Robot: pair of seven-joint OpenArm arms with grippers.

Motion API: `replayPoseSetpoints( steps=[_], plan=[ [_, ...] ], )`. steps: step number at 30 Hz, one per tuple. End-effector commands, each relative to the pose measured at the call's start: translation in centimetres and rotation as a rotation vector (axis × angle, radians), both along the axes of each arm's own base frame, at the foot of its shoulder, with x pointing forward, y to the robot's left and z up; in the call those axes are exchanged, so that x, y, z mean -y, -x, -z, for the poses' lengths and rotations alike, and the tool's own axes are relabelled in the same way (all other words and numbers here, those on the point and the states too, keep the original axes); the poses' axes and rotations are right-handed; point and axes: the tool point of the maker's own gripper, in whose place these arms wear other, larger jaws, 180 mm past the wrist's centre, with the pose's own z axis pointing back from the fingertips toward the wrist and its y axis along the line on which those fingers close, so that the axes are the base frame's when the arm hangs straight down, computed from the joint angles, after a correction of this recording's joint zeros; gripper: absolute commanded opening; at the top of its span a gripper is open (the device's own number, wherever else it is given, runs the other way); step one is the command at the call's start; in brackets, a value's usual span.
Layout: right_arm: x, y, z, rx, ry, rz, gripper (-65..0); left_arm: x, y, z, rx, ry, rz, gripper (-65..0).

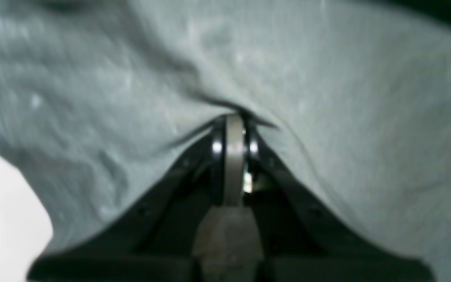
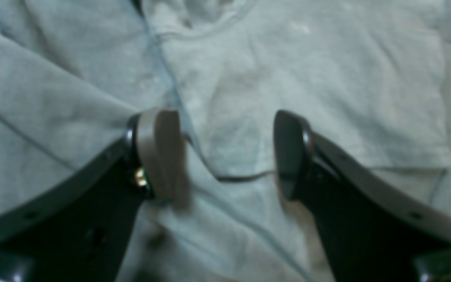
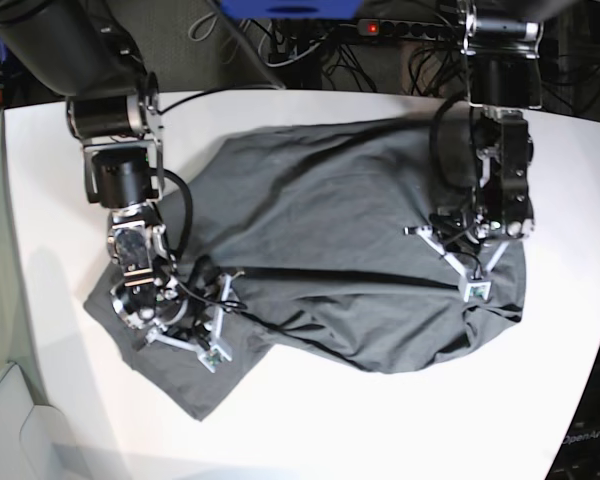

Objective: Layout the t-shirt on the table in an organized manner, then fold the t-shirt properly
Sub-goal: 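Shift both grippers inward on the shirt and stretch it flat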

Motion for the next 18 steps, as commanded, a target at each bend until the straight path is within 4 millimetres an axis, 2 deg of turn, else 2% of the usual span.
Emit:
replayPoseSetpoints(
  steps=[1, 6, 10, 13, 18],
  plan=[
    [-0.2, -1.9, -2.4, 0.069, -0.024, -0.001, -26.6, -1.0, 2.0, 1.5, -0.094, -0.027, -0.007, -64.7],
    [-0.2, -2.2, -2.8, 0.104, -0.048, -0.006, -27.8, -1.7, 2.1, 1.6, -0.099, -0.040, -0.009, -64.7],
    [-0.6, -2.6, -3.4, 0.140, -0.073, -0.012, -38.4, -3.2, 2.2, 1.4, -0.097, -0.070, -0.014, -64.7],
    [-0.8, -2.8, -3.8, 0.156, -0.085, -0.016, -46.1, -4.0, 2.9, 1.7, -0.112, -0.087, -0.016, -64.7],
    [-1.1, -2.5, -3.4, 0.148, -0.090, -0.018, -49.1, -4.6, 3.0, 1.7, -0.114, -0.098, -0.018, -64.7]
  ],
)
